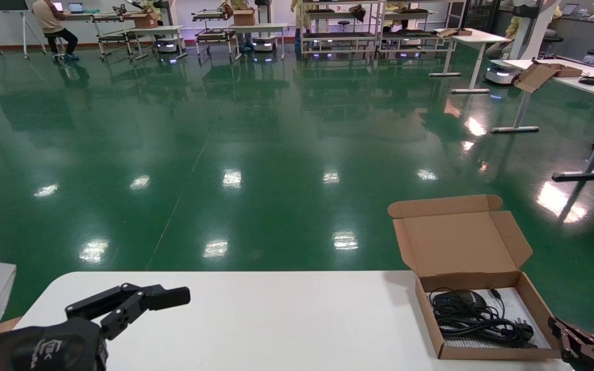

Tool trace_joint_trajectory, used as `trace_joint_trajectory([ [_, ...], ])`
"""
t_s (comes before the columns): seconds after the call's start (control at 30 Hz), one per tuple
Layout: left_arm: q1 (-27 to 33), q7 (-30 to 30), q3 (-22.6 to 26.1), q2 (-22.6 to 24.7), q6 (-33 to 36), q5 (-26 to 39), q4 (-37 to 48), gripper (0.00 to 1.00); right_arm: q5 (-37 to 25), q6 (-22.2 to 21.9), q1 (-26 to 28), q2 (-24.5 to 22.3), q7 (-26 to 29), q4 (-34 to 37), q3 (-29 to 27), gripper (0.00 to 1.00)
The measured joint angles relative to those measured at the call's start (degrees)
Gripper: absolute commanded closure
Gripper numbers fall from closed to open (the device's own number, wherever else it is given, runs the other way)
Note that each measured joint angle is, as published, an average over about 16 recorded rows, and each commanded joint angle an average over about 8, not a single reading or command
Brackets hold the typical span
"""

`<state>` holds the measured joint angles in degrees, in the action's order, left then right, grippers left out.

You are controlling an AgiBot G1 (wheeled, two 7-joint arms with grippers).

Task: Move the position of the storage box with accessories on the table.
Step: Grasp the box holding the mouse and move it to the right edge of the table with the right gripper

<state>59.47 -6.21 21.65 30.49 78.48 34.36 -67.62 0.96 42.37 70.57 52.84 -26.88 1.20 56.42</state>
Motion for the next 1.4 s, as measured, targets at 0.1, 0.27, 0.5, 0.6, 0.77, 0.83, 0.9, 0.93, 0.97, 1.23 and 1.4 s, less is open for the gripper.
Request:
trace_joint_trajectory([
  [0.1, 0.0, 0.0, 0.0, 0.0, 0.0, 0.0, 0.0, 0.0, -0.4, -0.2, 0.2, -0.3, -0.2, -0.3, 0.3, 1.0],
  [0.27, 0.0, 0.0, 0.0, 0.0, 0.0, 0.0, 0.0, 0.0, -0.9, -0.3, 0.5, -0.7, -0.6, -0.6, 0.6, 0.87],
  [0.5, 0.0, 0.0, 0.0, 0.0, 0.0, 0.0, 0.0, 0.0, -1.4, -0.4, 0.8, -1.1, -0.9, -1.0, 1.0, 0.05],
  [0.6, 0.0, 0.0, 0.0, 0.0, 0.0, 0.0, 0.0, 0.0, -1.5, -0.3, 0.9, -1.1, -1.0, -1.1, 1.0, 0.0],
  [0.77, 0.0, 0.0, 0.0, 0.0, 0.0, 0.0, 0.0, 0.0, -1.6, -0.2, 1.0, -1.2, -1.0, -1.2, 1.1, 0.0],
  [0.83, 0.0, 0.0, 0.0, 0.0, 0.0, 0.0, 0.0, 0.0, -1.6, -0.1, 1.0, -1.3, -1.0, -1.2, 1.2, 0.0],
  [0.9, 0.0, 0.0, 0.0, 0.0, 0.0, 0.0, 0.0, 0.0, -1.6, 0.0, 1.0, -1.3, -1.0, -1.3, 1.1, 0.0],
  [0.93, 0.0, 0.0, 0.0, 0.0, 0.0, 0.0, 0.0, 0.0, -1.6, 0.1, 1.0, -1.4, -0.9, -1.3, 1.1, 0.0],
  [0.97, 0.0, 0.0, 0.0, 0.0, 0.0, 0.0, 0.0, 0.0, -1.6, 0.3, 1.1, -1.4, -0.9, -1.4, 1.1, 0.0],
  [1.23, 0.0, 0.0, 0.0, 0.0, 0.0, 0.0, 0.0, 0.0, -1.5, 2.5, 1.6, -2.4, -0.8, -2.1, 1.0, 0.0],
  [1.4, 0.0, 0.0, 0.0, 0.0, 0.0, 0.0, 0.0, 0.0, -1.7, 5.1, 2.3, -3.5, -0.4, -2.8, 1.2, 0.0],
])
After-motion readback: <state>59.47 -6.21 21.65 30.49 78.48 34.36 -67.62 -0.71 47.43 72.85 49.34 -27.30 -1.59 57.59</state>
